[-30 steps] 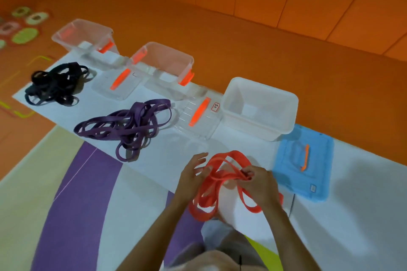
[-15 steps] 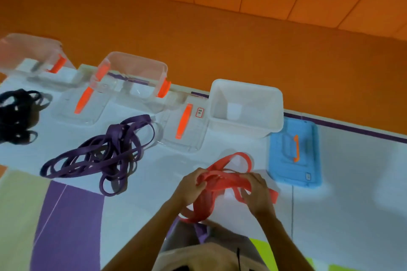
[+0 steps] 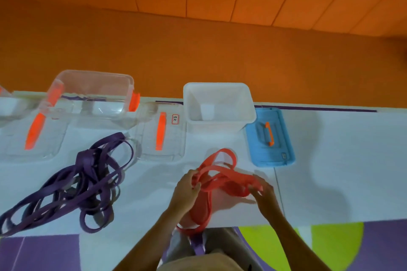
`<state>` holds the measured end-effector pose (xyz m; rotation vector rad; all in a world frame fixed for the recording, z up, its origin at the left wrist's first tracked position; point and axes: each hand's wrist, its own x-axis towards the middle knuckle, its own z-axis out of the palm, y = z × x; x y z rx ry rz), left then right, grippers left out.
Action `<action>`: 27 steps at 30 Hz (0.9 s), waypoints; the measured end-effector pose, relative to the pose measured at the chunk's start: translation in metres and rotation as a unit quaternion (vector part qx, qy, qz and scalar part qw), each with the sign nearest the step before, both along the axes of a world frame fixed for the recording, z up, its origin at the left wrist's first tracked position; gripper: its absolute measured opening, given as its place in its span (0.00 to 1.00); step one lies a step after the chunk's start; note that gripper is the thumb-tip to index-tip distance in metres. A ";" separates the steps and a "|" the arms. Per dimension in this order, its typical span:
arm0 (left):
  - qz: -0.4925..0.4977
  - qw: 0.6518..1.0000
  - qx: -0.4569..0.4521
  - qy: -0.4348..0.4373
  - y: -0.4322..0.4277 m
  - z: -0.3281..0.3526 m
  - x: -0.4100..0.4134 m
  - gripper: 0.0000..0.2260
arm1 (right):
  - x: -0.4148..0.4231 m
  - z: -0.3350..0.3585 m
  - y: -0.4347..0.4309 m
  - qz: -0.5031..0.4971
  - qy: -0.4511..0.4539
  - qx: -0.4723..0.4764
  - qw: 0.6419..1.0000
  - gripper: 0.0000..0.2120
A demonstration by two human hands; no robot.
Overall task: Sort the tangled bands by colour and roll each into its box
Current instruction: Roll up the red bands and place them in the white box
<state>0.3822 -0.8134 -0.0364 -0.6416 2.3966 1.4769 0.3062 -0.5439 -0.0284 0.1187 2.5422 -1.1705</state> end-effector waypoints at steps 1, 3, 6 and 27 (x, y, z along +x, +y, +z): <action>-0.001 1.000 0.001 0.004 -0.001 0.002 -0.002 0.12 | 0.001 0.004 0.000 -0.016 0.021 -0.024 0.999 0.13; -0.006 1.000 0.012 0.008 -0.002 0.008 -0.007 0.13 | 0.000 0.011 0.001 -0.061 0.044 -0.024 0.997 0.12; -0.022 1.000 0.016 0.003 -0.003 0.017 -0.012 0.13 | -0.002 0.015 0.000 -0.139 0.041 0.008 0.989 0.20; -0.015 0.977 0.103 0.185 0.071 0.130 -0.063 0.23 | -0.068 0.146 -0.046 0.044 0.013 -0.219 0.975 0.13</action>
